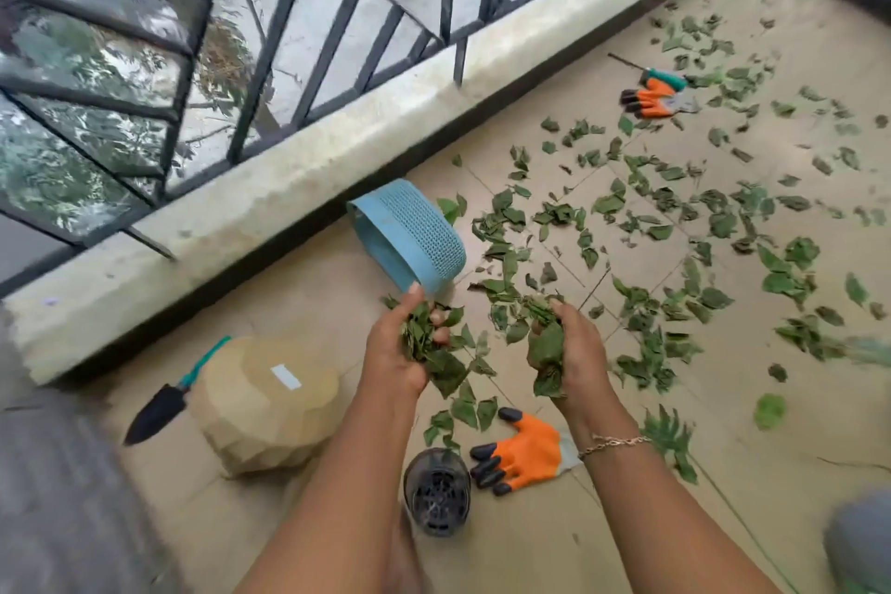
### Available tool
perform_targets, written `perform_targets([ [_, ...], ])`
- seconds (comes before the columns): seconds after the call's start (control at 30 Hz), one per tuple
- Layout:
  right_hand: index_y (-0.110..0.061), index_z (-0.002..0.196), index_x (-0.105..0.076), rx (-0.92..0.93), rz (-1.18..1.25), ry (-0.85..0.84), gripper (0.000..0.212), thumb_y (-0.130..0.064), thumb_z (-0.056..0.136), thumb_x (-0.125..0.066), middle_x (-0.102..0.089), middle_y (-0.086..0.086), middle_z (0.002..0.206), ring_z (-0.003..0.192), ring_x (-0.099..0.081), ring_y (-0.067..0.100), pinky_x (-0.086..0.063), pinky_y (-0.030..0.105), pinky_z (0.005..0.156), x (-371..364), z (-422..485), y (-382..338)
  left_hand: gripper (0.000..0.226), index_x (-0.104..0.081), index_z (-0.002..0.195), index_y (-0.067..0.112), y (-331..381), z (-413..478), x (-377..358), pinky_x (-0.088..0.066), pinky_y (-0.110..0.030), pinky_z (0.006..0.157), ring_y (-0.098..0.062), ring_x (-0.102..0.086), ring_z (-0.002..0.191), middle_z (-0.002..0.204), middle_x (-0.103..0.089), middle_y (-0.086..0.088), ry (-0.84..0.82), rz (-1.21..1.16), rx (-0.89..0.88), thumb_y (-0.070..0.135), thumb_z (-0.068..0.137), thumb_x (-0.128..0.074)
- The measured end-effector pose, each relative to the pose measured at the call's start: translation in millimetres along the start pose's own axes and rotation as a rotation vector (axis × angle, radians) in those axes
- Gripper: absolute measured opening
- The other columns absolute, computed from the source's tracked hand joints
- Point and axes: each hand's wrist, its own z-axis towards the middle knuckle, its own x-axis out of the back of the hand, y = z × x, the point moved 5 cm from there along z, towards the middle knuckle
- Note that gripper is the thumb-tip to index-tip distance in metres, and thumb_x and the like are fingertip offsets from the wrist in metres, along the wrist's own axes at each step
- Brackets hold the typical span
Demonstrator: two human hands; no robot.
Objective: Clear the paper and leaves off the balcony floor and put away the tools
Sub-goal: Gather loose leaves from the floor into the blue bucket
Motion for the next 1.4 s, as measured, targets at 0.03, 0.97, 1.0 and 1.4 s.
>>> perform_targets([
  [0.03,-0.008,0.098,-0.061,-0.008,-0.004,-0.007,0.029,-0.033,0.085,-0.058,-0.060,0.016,0.096,0.071,-0.054,0.022,-0.040,0.030,0.058,0.3,-20.6,-16.6,0.013,-0.046,0.077,0.011,3.2,-19.1,-11.6,-0.037,-0.015,0.033,-0.009,-0.046,0.042,0.058,-0.047,-0.001,0.006,-0.012,0.016,0.014,0.089,-0.051],
  [0.97,0.008,0.122,-0.052,0.083,0.234,0.118,0.037,-0.015,0.095,-0.050,-0.054,0.005,0.082,0.056,-0.053,0.009,-0.041,0.011,0.044,233.6,-129.9,-449.8,0.012,-0.044,0.083,0.008,-95.1,-130.0,-471.2,-0.037,-0.016,0.031,-0.013,-0.047,0.035,0.063,-0.044,-0.007,-0.085,0.371,0.213,0.012,0.094,-0.049],
  [1.0,0.008,0.121,-0.053,0.070,0.234,0.126,0.036,-0.015,0.094,-0.051,-0.057,0.007,0.080,0.051,-0.056,0.010,-0.041,0.011,0.041,247.0,-119.1,-459.5,0.011,-0.044,0.085,0.008,-106.0,-122.7,-487.5,-0.037,-0.016,0.032,-0.013,-0.048,0.036,0.066,-0.042,-0.007,-0.086,0.384,0.208,0.012,0.094,-0.049],
  [1.4,-0.005,0.088,-0.059,0.050,0.280,0.187,0.015,-0.019,0.092,-0.054,-0.061,0.005,0.062,0.049,-0.059,0.013,-0.042,0.017,0.043,326.0,-9.5,-555.0,0.020,-0.045,0.074,0.009,-195.0,-59.8,-650.7,-0.034,-0.013,0.032,-0.013,-0.043,0.032,0.045,-0.048,-0.005,-0.142,0.549,0.285,0.014,0.092,-0.050],
])
